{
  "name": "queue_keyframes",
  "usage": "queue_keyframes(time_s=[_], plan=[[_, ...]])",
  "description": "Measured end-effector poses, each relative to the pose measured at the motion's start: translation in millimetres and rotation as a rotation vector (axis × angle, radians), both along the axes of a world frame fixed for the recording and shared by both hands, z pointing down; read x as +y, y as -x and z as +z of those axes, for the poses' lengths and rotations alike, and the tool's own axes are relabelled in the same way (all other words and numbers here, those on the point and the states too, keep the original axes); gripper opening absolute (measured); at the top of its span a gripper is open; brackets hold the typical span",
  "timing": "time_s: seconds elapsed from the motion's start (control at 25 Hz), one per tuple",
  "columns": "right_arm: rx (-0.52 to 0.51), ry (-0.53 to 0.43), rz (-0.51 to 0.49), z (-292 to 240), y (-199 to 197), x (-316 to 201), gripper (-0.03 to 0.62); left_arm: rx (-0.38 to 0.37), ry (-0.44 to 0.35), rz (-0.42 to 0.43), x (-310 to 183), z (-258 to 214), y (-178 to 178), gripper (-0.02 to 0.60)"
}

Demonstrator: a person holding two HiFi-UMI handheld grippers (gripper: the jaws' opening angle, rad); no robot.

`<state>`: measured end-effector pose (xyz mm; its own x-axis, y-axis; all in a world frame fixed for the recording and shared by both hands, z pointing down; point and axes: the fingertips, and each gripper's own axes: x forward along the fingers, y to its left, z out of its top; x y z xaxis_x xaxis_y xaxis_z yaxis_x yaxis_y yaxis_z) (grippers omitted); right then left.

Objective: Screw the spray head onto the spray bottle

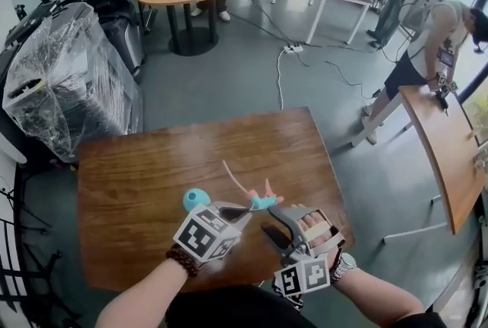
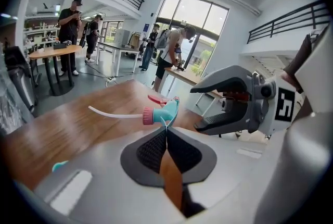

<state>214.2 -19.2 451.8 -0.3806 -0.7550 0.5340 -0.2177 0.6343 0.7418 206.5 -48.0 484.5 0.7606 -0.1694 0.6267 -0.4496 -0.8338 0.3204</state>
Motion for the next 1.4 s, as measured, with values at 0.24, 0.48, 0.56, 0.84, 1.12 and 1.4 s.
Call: queue_keyframes(time_s=[0.24,0.48,0.56,0.84,1.12,1.4], plan=[[0.254,-0.115,-0.082,0,16,-3,0.225,0.080,0.075,0.064,16,-25,3,0.022],[0.380,-0.137,-0.110,2,31,-11,0.227,0.142,0.120,0.146,30,-42,11,0.023],[0.411,-0.141,-0.131,-1,36,-12,0.227,0.168,0.142,0.164,34,-47,13,0.023],[0.455,-0.166,-0.132,-1,39,-13,0.194,0.238,0.198,0.202,42,-61,22,0.023],[0.466,-0.168,-0.139,-4,41,-14,0.121,0.279,0.219,0.220,43,-64,27,0.025],[0.352,-0.035,-0.060,-12,43,-18,0.121,0.312,0.135,0.174,31,-74,39,0.174]])
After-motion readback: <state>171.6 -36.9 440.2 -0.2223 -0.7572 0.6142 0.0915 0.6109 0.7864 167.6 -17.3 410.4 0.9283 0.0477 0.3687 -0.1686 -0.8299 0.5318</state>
